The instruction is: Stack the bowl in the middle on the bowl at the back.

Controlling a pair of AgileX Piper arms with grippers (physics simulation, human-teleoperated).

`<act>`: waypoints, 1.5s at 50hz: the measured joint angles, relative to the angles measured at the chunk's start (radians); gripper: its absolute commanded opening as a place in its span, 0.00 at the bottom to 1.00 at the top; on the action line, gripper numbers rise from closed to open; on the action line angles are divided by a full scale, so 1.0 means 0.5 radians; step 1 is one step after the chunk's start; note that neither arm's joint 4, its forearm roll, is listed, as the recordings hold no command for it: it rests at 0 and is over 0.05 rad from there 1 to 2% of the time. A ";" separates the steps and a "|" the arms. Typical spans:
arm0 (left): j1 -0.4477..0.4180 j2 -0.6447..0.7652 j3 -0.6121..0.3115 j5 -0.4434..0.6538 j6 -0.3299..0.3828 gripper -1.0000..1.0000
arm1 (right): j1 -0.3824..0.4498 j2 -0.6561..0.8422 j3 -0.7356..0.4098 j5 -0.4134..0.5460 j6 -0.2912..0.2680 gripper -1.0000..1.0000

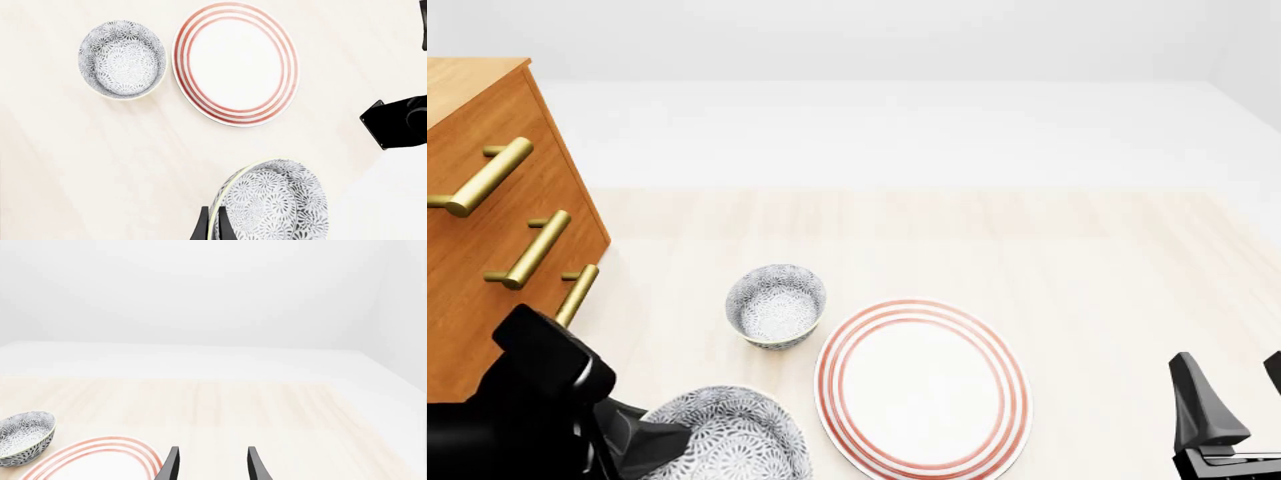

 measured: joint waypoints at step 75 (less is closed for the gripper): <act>-0.444 0.266 0.618 -0.580 -0.348 1.00 | -0.002 -0.003 0.000 0.003 -0.002 1.00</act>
